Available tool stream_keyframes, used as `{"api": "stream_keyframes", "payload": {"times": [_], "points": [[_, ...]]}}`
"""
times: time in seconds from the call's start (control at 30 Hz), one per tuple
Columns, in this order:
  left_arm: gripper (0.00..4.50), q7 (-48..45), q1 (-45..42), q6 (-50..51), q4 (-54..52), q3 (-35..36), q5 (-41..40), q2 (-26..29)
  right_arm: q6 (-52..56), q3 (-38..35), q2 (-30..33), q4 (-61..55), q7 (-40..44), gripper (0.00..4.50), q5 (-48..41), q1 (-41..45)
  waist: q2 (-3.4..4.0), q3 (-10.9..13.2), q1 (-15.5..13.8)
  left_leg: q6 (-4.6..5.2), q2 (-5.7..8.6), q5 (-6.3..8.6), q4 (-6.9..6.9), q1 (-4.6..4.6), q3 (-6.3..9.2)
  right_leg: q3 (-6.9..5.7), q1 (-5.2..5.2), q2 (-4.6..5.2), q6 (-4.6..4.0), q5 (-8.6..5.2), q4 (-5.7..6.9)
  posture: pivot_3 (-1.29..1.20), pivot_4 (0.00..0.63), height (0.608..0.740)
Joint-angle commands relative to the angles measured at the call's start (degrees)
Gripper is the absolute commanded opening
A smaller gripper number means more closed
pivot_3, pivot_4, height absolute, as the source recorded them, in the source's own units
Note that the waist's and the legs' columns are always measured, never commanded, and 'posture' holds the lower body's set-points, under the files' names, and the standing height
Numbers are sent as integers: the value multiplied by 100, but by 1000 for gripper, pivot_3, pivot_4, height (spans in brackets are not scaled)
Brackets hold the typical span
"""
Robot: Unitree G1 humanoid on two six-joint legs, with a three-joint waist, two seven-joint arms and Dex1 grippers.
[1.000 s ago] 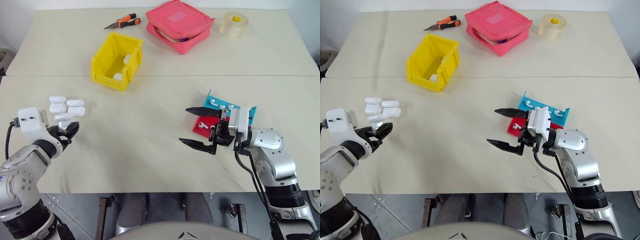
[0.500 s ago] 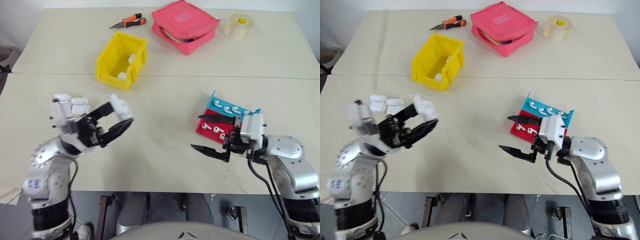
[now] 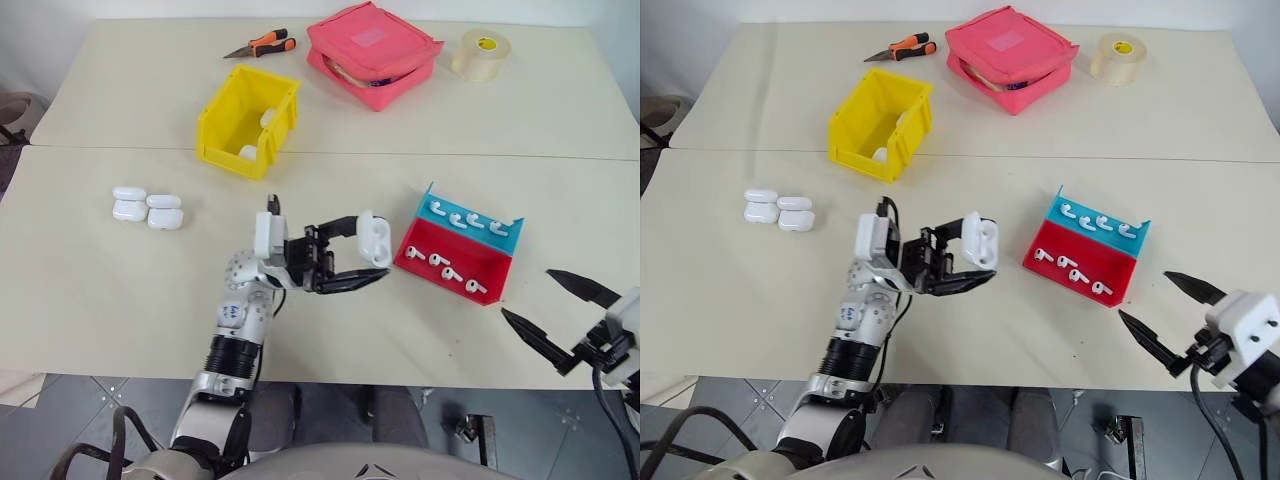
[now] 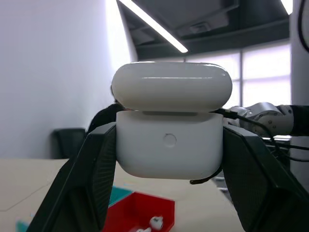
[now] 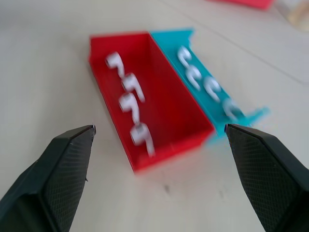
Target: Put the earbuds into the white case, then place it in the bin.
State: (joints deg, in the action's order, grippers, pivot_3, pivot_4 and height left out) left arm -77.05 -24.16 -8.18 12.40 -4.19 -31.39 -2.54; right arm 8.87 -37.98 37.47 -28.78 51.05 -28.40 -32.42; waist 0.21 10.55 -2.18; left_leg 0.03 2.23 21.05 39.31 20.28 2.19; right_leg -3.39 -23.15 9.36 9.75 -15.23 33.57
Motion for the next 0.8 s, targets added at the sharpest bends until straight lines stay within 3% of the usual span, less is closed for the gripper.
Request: {"api": "stream_keyframes", "payload": {"times": [0.03, 0.23, 0.33, 0.47, 0.6, 0.8], "points": [[2803, -145, 34, -25, -115, -159, -187, -115, 206, -257, 198, -325, 18, 4500, -113, -82, 1, -1, 21, 0, -1, 0, 0, 0, 1, 0, 0, 0, 0, 0, -1, 0, 150, 740], [2803, -166, 91, -38, -198, -141, -196, -3, 1698, 51, 1479, -691, 133, 4500, -303, 313, 10, -6, 63, 1, -4, 0, 2, -5, 9, -2, 7, -2, -1, -1, -2, 0, 150, 740], [2803, -156, 111, 32, -234, -160, -200, 82, 2746, 410, 2343, -709, 72, 4500, -545, 930, 11, -6, 61, 3, -2, 1, 9, -4, 17, -4, 14, -2, -1, 0, -5, 0, 150, 740], [2803, -191, 147, 23, -275, -141, -228, 196, 3866, 1442, 3384, -509, 6, 4500, -777, 2180, 13, -5, 52, 13, -1, 8, 34, 5, 30, -10, 20, 0, -1, 0, -6, 0, 150, 740], [2803, -209, 279, 8, -313, -158, -226, 265, 4298, 3072, 3730, -225, 113, 4500, -446, 3645, 16, -5, 52, 12, -1, 14, 51, 21, 58, -31, 28, 0, -1, 0, -17, 0, 150, 740], [2803, -158, 454, -10, -435, -213, -221, 303, 4362, 4441, 3776, 300, 337, 4500, 327, 4706, 16, -4, 57, 29, 11, 33, 73, 40, 61, -33, 25, 10, 4, 3, -24, 0, 150, 740]]}}
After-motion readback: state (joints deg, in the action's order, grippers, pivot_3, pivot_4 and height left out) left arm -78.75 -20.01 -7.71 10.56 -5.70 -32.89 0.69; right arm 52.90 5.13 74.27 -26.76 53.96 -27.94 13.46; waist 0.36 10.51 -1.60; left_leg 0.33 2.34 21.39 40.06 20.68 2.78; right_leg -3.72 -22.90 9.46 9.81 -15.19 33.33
